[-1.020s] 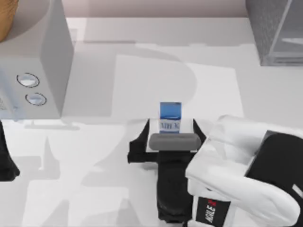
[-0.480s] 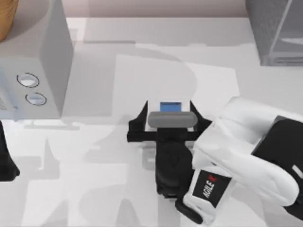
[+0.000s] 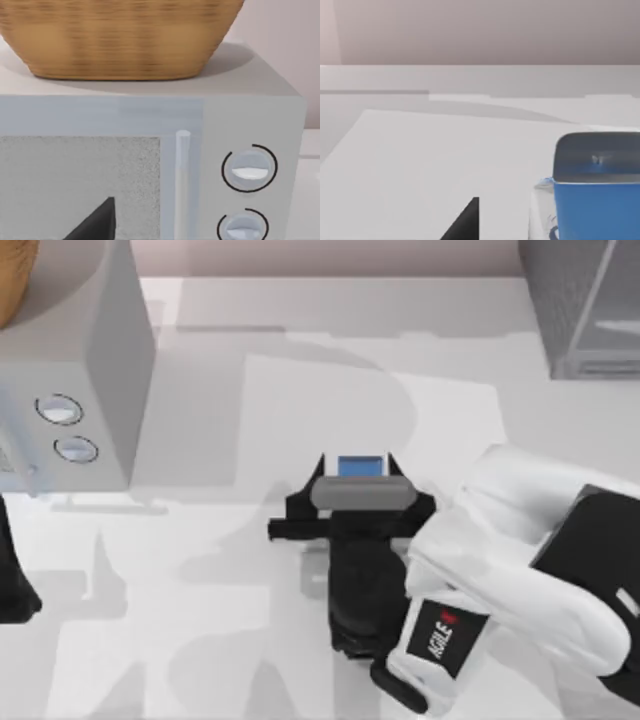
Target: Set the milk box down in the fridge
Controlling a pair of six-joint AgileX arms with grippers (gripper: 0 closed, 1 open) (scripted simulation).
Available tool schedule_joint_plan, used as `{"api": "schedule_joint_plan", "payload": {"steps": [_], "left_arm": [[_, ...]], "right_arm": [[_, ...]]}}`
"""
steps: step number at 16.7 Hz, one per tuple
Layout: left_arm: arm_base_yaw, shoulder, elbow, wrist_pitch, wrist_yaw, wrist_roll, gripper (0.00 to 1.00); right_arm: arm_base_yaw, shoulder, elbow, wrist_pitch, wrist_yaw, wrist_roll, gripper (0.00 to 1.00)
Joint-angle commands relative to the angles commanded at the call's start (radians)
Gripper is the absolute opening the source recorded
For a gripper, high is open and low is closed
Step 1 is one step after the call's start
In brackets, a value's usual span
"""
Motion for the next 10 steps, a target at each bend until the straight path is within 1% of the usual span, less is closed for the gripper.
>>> {"api": "schedule_joint_plan", "payload": {"steps": [7,8,10], "left_arm": [[0.000,0.000,0.000,0.000,0.000,0.000,1.00],[0.000,0.000,0.000,0.000,0.000,0.000,1.00],[0.000,0.000,0.000,0.000,0.000,0.000,1.00]], "right_arm": [[0.000,0.000,0.000,0.000,0.000,0.000,0.02],[0.000,0.000,0.000,0.000,0.000,0.000,0.00],[0.000,0.000,0.000,0.000,0.000,0.000,0.00]]}}
